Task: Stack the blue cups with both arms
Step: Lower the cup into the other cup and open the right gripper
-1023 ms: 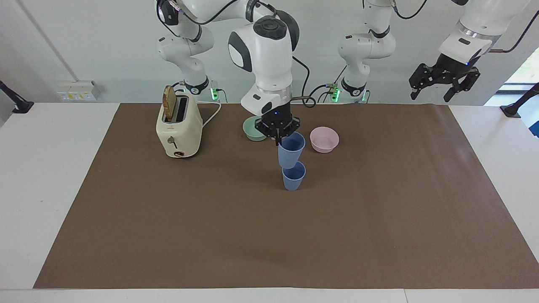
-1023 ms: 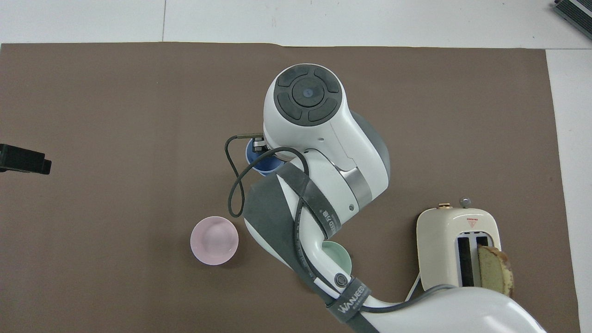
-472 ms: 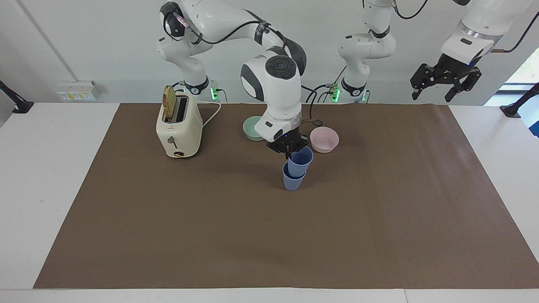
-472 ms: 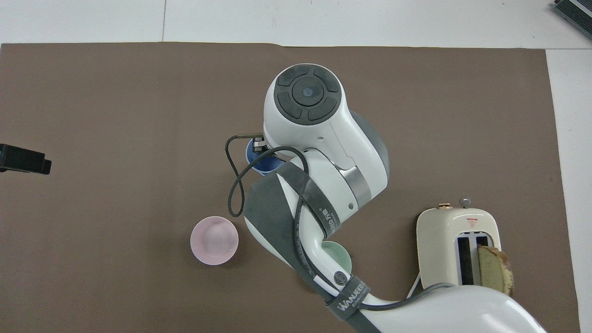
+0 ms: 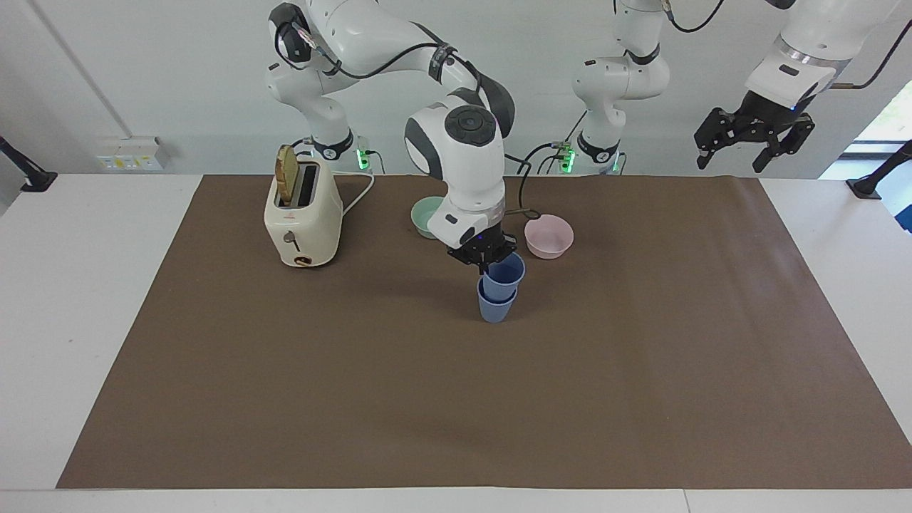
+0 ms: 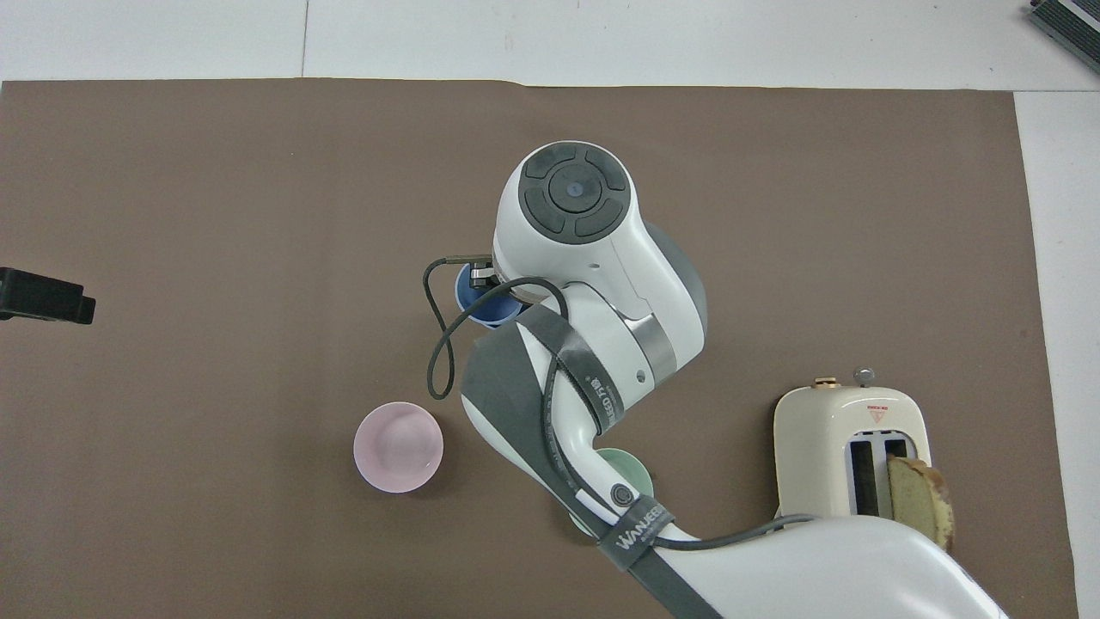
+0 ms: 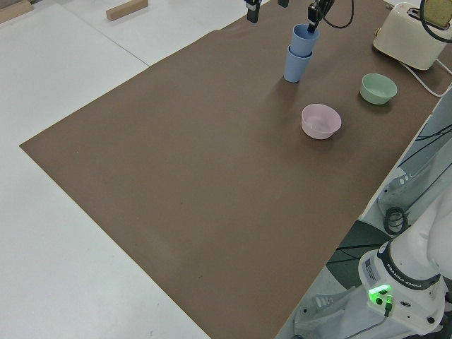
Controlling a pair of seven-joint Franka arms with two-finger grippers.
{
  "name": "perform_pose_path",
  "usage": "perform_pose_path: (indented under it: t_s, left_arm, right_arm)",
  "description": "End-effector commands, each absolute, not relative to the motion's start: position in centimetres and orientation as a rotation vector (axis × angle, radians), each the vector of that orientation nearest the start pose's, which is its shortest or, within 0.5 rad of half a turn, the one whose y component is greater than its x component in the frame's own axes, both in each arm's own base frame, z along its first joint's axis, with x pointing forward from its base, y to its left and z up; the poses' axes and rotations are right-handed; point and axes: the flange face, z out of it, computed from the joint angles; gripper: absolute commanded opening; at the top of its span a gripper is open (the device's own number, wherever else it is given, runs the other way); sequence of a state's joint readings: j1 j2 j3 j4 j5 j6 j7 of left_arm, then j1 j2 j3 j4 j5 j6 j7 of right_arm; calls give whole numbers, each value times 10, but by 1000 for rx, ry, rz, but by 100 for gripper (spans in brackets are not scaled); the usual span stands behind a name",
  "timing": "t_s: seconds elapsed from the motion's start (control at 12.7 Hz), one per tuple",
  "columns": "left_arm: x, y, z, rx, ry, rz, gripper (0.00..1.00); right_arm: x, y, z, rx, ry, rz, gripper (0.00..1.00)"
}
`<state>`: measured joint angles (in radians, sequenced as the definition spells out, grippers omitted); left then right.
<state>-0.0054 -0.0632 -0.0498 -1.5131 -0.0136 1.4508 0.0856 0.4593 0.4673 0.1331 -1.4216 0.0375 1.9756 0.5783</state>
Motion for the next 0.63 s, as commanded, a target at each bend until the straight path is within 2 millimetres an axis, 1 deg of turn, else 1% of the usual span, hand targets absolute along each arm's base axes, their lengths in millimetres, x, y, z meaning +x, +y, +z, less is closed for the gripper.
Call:
perform_pose_path:
  t_s: [0.0, 0.08, 0.16, 0.24, 0.31, 0.39, 0.47, 0.55]
  left_arm:
    - [517, -29, 675, -3150, 224, 12, 100]
    - [517, -29, 675, -3150, 224, 12, 100]
    - [517, -29, 675, -3150, 224, 12, 100]
    - [517, -29, 675, -3150, 224, 12, 100]
    - [517, -29, 675, -3150, 224, 12, 100]
    - [517, -29, 675, -3150, 224, 12, 100]
    - [517, -29, 675, -3150, 224, 12, 100]
    - [517, -29, 675, -3150, 224, 12, 100]
  right_arm:
    - [579, 375, 441, -2979, 11, -28, 0]
    - [579, 376, 442, -2979, 8, -30, 3]
    - [579, 376, 442, -2979, 8, -30, 8]
    - [579, 376, 441, -2980, 8, -26, 15]
    - [578, 377, 441, -2980, 6, -26, 29]
    - [578, 378, 443, -2980, 3, -25, 33]
    - [579, 378, 444, -2979, 5, -30, 34]
    - [578, 379, 448, -2978, -1, -37, 44]
